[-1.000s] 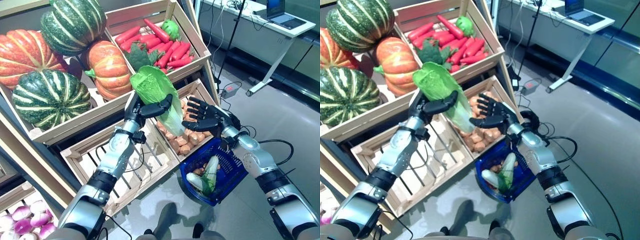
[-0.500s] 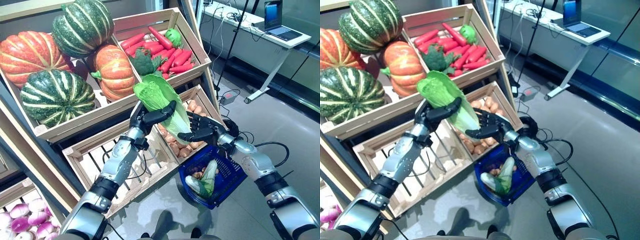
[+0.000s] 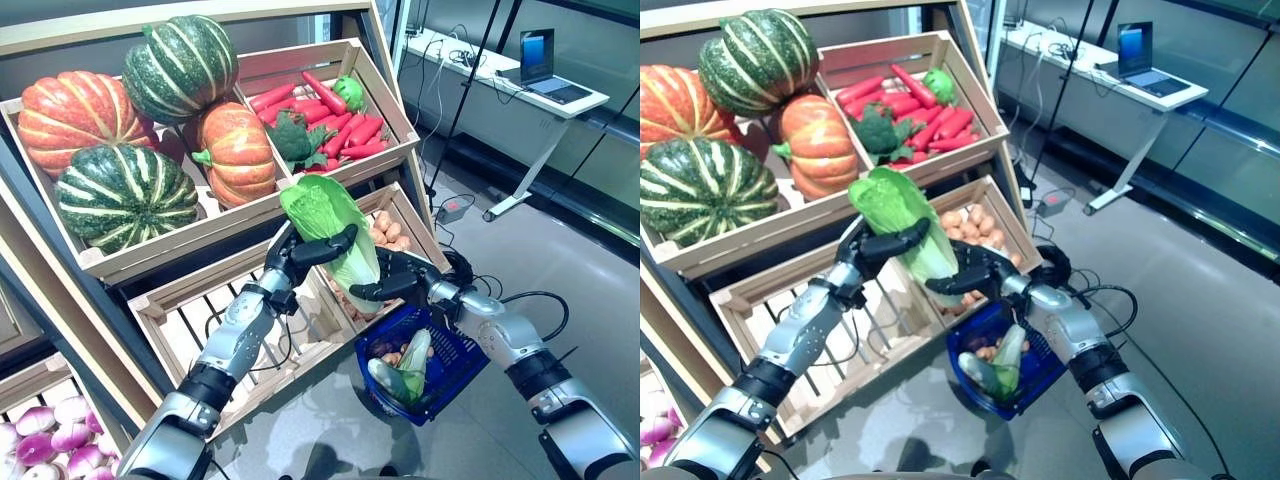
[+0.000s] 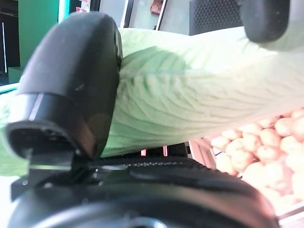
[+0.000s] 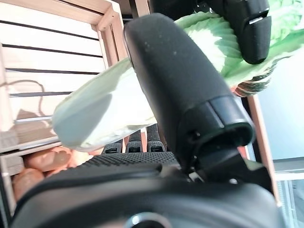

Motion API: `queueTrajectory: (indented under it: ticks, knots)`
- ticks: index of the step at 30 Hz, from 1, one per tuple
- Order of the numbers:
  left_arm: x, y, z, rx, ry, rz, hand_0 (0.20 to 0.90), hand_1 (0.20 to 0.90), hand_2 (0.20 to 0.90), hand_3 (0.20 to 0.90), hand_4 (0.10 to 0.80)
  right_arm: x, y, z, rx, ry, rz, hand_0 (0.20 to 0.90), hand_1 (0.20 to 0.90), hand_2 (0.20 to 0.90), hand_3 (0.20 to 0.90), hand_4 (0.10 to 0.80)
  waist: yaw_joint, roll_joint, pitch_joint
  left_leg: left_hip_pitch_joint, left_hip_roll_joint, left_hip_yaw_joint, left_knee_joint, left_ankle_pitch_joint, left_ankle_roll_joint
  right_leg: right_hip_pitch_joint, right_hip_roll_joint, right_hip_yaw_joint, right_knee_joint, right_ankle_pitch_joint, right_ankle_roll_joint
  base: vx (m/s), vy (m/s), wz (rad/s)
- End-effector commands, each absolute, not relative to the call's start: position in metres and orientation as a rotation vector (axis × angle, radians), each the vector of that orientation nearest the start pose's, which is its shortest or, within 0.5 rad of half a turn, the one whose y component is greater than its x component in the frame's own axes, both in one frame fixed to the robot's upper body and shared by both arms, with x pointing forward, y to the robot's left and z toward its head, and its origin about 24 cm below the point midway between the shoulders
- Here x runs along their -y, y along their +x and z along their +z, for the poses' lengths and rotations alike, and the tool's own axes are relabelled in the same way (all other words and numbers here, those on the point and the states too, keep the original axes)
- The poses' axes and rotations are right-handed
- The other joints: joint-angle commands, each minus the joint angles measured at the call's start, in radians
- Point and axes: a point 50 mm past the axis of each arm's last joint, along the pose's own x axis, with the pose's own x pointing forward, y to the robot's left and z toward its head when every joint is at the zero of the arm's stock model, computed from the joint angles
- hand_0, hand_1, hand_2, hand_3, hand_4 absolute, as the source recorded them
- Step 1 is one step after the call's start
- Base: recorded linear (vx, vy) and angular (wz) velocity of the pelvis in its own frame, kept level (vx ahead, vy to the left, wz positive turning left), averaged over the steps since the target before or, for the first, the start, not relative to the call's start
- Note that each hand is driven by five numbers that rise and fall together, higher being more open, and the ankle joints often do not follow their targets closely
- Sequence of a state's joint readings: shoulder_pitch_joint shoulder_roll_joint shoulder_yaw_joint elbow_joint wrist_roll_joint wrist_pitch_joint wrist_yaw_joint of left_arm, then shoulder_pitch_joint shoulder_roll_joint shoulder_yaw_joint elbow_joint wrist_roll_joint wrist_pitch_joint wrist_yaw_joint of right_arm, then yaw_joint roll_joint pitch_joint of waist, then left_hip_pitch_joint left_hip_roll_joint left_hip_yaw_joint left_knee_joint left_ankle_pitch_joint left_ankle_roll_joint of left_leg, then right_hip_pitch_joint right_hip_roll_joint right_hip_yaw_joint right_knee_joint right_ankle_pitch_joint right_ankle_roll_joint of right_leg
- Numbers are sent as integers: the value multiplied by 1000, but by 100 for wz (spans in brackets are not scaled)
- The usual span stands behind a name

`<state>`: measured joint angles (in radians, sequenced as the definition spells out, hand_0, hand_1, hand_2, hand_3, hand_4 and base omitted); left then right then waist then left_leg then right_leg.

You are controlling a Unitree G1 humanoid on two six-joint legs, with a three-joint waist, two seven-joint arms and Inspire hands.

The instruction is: Put vegetables into the basket

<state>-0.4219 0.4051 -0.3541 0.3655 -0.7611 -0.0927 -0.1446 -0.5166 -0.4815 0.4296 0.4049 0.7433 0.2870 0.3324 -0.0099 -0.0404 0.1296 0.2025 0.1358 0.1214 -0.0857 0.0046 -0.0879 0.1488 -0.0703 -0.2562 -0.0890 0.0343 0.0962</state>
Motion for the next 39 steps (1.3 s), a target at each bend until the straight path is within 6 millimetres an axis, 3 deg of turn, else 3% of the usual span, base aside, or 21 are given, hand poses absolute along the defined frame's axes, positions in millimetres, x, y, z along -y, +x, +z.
queueTrajectory:
  ticks: [1,10,17,18,19,20,33,34,35,39]
  knots:
    - [-73,318,118,187,-358,-792,300,300,300,300,400,71,323,102,-182,240,1015,900,900,900,900,800,16,-9,-103,-50,-11,8,-2,8,3,20,-48,14,2,2,5,0,0,0]
    - [-52,297,119,173,-436,-1149,300,300,300,300,400,56,306,85,-403,547,1285,900,900,900,900,800,33,-8,-113,-48,-10,7,-2,6,3,23,-53,10,2,5,7,26,-3,0]
    - [-46,289,120,175,-483,-1240,300,300,300,300,400,50,297,75,-425,770,1306,900,900,900,900,800,39,-4,-120,-48,-14,-2,-2,3,6,24,-55,12,2,5,9,35,0,2]
    - [-45,288,120,174,-493,-1240,300,300,300,300,400,48,296,75,-412,799,1296,771,771,771,771,714,39,-3,-120,-48,-15,-3,-2,3,7,23,-56,12,2,5,10,27,2,5]
    - [-44,288,120,173,-495,-1240,300,300,300,300,400,48,296,75,-410,805,1294,575,575,575,575,584,39,-3,-120,-48,-15,-3,-2,3,7,23,-56,12,2,5,10,26,3,5]
    - [-43,287,120,167,-503,-1237,300,300,300,300,400,46,296,76,-386,830,1283,300,300,300,300,400,38,-2,-120,-48,-15,-3,-2,2,8,22,-56,13,2,4,10,0,0,0]
    - [-55,287,101,106,-490,-1151,300,300,300,300,400,57,307,86,-279,843,1127,300,300,300,300,400,33,1,-119,-45,-15,0,-2,-2,12,22,-58,17,2,3,10,0,0,0]
    - [-58,287,98,91,-475,-1128,778,778,778,778,718,62,309,85,-268,826,1103,300,300,300,300,400,32,2,-120,-44,-15,1,-2,-3,13,21,-57,19,2,3,9,0,0,0]
    - [-60,287,96,83,-467,-1119,900,900,900,900,800,64,310,85,-262,821,1089,300,300,300,300,400,32,2,-120,-43,-14,1,-2,-3,14,21,-58,20,2,3,9,0,0,0]
    - [-69,287,88,44,-440,-1087,900,900,900,900,800,79,317,83,-245,710,983,300,300,300,300,400,29,2,-119,-42,-12,4,-2,-2,15,19,-58,25,2,5,10,0,0,0]
